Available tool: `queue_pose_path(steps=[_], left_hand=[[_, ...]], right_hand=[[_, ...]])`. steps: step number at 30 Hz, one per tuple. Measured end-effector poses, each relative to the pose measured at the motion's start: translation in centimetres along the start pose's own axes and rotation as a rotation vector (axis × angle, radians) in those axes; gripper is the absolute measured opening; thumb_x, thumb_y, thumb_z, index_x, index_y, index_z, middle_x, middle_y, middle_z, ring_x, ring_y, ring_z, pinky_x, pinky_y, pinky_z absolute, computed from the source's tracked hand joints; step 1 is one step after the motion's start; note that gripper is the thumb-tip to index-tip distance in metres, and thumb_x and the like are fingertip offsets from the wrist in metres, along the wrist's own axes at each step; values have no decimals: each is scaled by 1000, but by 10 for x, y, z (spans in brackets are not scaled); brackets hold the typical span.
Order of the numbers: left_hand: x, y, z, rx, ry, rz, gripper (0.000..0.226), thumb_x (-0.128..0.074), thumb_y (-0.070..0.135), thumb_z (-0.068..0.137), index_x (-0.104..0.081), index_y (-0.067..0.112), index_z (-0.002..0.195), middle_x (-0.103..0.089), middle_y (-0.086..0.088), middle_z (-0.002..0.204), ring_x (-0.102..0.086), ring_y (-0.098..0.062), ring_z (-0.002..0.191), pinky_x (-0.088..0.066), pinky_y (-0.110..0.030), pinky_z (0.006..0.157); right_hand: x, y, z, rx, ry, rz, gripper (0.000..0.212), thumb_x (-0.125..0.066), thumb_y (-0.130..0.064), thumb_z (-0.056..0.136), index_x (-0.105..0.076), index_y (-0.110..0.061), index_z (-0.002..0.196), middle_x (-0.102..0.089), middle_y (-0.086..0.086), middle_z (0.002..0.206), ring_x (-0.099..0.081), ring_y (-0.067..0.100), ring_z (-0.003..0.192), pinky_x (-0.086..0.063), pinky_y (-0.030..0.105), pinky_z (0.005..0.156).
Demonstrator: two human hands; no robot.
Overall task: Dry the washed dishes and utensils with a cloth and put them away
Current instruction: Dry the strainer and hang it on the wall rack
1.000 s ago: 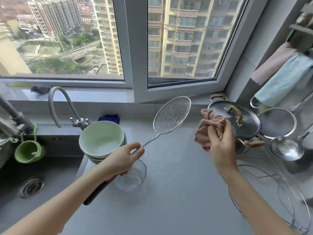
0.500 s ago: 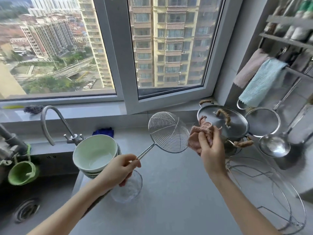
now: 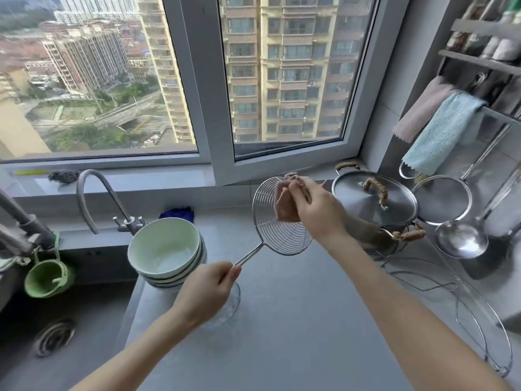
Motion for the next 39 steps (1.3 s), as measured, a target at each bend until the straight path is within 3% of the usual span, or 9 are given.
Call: queue_pose_path(steps=[4,7,13,16,19,26,31,36,39], left_hand=[[1,-5,-4,-22,28,17,48,-54,26,94,-28,19,54,-29,0,46,-28,-19,50,-23,-35,52],[-1,-1,-6,-39,68,0,48,-54,25,93,-28,21,53,-28,2,45,-26,-15,48,-22,-33,50],[-2,0,-11,-69,110,-35,47,-52,34,91,-26,23,53,-25,3,44,-25,-14,48,-23,-34,49],[-2,-3,-12,-14,121,-143,49,-54,30,94,-28,21,53,-27,6,45,-26,-12,47,-23,-31,49],[-5,2,-5,70,70,-319,47,-53,21,95,-33,18,53,-29,7,42,-26,-8,39,-22,-24,42],[-21,14,1,307,-195,-643,44,-45,25,99,-33,15,58,-26,9,40,-21,-10,30,-19,-15,33],[-12,34,23,387,-217,-837,44,-44,34,99,-33,18,59,-22,7,42,-20,-9,32,-18,-13,34],[-4,44,31,342,-270,-811,44,-41,32,100,-31,18,59,-20,7,43,-17,-8,32,-15,-11,35],[-4,41,25,321,-288,-763,44,-39,31,101,-31,18,60,-20,7,43,-18,-8,32,-16,-11,34]], right_hand=[[-26,-14,-46,575,31,-429,30,-55,-39,87,-72,-25,107,-65,6,125,-56,42,114,-40,58,99],[-24,-23,-35,723,-77,-558,29,-57,-41,84,-73,-25,102,-70,6,109,-54,43,119,-31,68,103],[-9,-47,49,348,-220,-584,46,-40,-70,84,-62,-42,113,-67,-3,111,-60,24,102,-38,34,79],[11,-24,75,-7,-397,-231,43,-42,-70,85,-63,-40,107,-67,-4,112,-59,21,104,-42,31,78],[8,-4,63,-136,-265,91,42,-50,-63,87,-63,-33,113,-68,-3,113,-60,22,106,-47,36,91],[-30,-3,-3,218,264,-244,37,-54,-38,93,-61,-27,128,-56,4,138,-53,38,114,-42,49,97],[-52,16,-55,666,337,-501,35,-61,-27,90,-64,-27,125,-62,9,129,-49,42,126,-39,62,99],[-26,18,-26,414,457,-239,43,-47,-38,95,-57,-19,133,-59,10,133,-52,39,123,-44,54,99],[-6,25,4,-62,390,131,40,-41,-39,100,-60,-15,126,-67,11,120,-62,31,109,-48,35,87]])
Point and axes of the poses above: each hand's wrist, its own z-axis towards the middle knuckle, its own x-axis out of the back of the hand, y = z × x, the point moved 1 cm from there along z, towards the middle knuckle
